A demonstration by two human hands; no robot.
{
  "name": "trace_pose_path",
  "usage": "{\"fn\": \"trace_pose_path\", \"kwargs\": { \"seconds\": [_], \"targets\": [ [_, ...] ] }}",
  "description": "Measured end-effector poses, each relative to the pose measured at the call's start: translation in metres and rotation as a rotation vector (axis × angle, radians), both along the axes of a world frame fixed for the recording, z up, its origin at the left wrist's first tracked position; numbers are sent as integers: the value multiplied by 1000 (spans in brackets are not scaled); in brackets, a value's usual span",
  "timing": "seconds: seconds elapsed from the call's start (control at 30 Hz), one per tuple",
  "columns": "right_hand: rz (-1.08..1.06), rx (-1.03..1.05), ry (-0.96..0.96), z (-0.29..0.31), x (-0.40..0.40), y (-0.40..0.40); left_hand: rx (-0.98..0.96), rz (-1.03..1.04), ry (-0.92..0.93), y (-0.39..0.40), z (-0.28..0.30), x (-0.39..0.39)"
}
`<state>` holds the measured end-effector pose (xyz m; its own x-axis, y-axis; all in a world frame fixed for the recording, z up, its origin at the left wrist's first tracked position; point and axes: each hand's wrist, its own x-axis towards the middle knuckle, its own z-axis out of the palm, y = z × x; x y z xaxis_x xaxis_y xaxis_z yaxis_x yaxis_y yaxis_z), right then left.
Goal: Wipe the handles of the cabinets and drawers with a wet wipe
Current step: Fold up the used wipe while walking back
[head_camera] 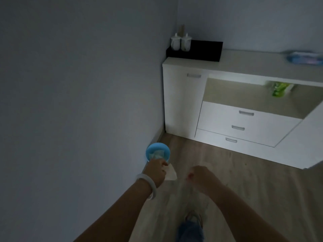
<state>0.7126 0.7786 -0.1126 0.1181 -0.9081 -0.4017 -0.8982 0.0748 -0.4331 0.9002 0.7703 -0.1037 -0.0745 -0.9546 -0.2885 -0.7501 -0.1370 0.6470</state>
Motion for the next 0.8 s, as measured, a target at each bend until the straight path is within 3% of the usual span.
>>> {"fn": "trace_pose_path", "kwargs": {
  "seconds": [0.17, 0.37, 0.8],
  "targets": [
    [123, 44, -17, -8, -17, -118, 109, 148, -28, -103, -22, -5],
    [85, 121, -54, -26, -6, -222, 174, 317, 16, -196, -57, -6],
    [-5, 320, -194, -152, 51, -367, 346, 397, -21, -349, -193, 44]
  ]
}}
